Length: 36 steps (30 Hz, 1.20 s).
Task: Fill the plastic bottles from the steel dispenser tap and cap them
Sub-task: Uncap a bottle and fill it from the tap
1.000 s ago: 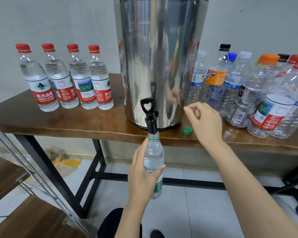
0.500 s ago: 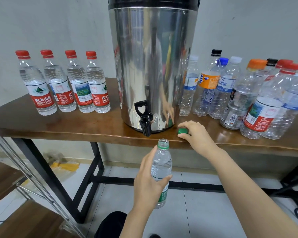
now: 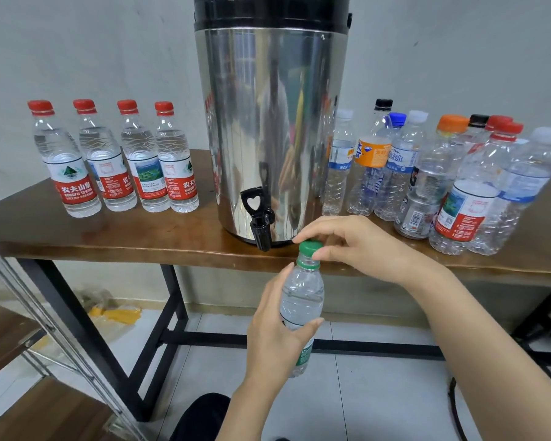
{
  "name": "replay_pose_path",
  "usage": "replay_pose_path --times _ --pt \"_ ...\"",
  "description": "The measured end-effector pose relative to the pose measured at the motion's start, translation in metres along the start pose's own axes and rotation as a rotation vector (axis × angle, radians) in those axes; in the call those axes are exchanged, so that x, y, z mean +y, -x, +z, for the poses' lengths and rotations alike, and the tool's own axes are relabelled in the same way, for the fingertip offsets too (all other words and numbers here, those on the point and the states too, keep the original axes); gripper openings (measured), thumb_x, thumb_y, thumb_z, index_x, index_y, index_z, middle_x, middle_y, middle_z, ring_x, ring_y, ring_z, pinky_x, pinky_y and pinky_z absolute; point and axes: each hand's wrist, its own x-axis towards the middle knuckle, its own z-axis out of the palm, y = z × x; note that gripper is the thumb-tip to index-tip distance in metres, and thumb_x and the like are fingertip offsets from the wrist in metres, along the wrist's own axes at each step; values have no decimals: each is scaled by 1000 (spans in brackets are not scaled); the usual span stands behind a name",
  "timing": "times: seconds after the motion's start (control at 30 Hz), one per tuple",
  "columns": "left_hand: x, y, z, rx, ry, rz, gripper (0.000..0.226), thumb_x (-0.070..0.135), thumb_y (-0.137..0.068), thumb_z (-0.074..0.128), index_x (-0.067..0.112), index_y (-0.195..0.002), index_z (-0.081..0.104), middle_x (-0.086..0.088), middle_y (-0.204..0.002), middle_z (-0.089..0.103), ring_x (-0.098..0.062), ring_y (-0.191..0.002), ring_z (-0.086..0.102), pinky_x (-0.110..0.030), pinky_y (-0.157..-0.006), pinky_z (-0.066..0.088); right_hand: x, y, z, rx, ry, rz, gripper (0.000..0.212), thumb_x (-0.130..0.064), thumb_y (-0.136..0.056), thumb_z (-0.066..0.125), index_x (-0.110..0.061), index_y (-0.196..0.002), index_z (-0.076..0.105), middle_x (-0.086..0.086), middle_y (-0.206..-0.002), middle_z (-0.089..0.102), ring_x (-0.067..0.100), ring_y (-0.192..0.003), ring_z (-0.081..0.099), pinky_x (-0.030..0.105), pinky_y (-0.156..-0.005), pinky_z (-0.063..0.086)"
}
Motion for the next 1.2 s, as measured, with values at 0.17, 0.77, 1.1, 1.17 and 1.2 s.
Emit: replay_pose_path --times 0.17,0.77,1.1,1.17,1.2 --pt "3 2 -3 25 -21 33 86 15 -73 85 45 -141 42 26 -136 50 -2 -126 51 -41 -101 50 -8 3 1 -22 54 -19 32 -4 -88 70 -20 -115 72 -2 -111 68 10 -88 58 14 -79 44" --pt "-1 13 -55 147 -154 187 82 27 -70 82 38 -142 45 14 -137 48 -11 -125 53 -41 -91 55 -53 -9 31 -49 215 -131 36 -17 -97 61 -27 -132 62 -17 -119 61 -12 -105 48 14 -97 36" --pt "-18 16 -104 262 -174 148 82 37 -69 79 36 -144 45 13 -138 49 -15 -128 53 -46 -94 54 -80 -56 78 -21 212 -210 30 -16 -95 61 -12 -124 66 3 -110 65 17 -107 48 30 -97 36" --pt "-21 15 -113 281 -188 151 82 39 -68 78 37 -143 45 12 -138 50 -16 -128 53 -46 -94 54 -83 -63 85 -10 181 -232 31 -17 -95 62 -15 -127 65 -4 -106 63 16 -106 45 27 -96 35" --pt "-22 14 -117 291 -181 147 82 39 -68 79 38 -143 45 11 -138 50 -17 -128 52 -46 -95 53 -84 -65 87 2 160 -240 34 -18 -95 62 -18 -130 63 -9 -105 60 14 -107 44 24 -97 34"
